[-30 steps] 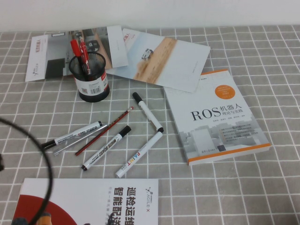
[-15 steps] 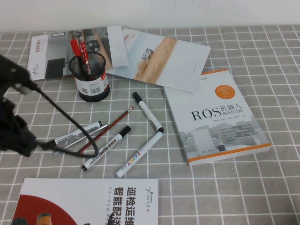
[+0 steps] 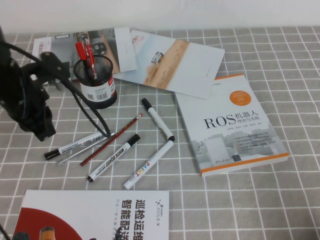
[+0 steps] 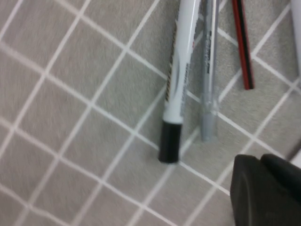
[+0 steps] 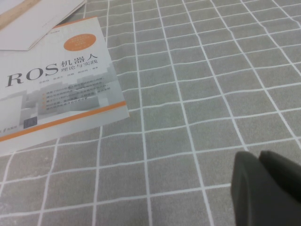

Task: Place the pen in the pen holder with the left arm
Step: Pick up the pen on the table

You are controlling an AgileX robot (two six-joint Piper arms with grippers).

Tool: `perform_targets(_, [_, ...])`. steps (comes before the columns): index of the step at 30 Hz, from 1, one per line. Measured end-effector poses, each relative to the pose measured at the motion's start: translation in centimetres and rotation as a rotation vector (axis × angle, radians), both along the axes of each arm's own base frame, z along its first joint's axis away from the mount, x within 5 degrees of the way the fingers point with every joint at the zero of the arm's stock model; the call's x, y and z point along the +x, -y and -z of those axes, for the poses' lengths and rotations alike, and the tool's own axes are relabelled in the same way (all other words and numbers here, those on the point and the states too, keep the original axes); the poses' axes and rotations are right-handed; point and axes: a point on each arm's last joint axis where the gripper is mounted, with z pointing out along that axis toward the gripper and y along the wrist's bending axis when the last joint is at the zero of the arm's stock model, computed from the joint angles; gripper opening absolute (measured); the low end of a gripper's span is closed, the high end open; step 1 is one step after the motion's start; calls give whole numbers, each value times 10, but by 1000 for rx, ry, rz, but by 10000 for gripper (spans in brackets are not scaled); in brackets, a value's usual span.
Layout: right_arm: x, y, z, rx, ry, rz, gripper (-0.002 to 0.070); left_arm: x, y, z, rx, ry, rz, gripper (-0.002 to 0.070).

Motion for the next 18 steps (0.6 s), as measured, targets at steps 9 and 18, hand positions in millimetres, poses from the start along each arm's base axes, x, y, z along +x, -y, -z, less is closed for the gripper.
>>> perform_targets(9, [0, 0, 0, 0, 0, 0, -15, 19, 7, 26, 23, -60, 107, -2])
perform_targets(18, [0, 0, 0, 0, 0, 0, -15, 24, 34, 39, 12, -35, 167, 0])
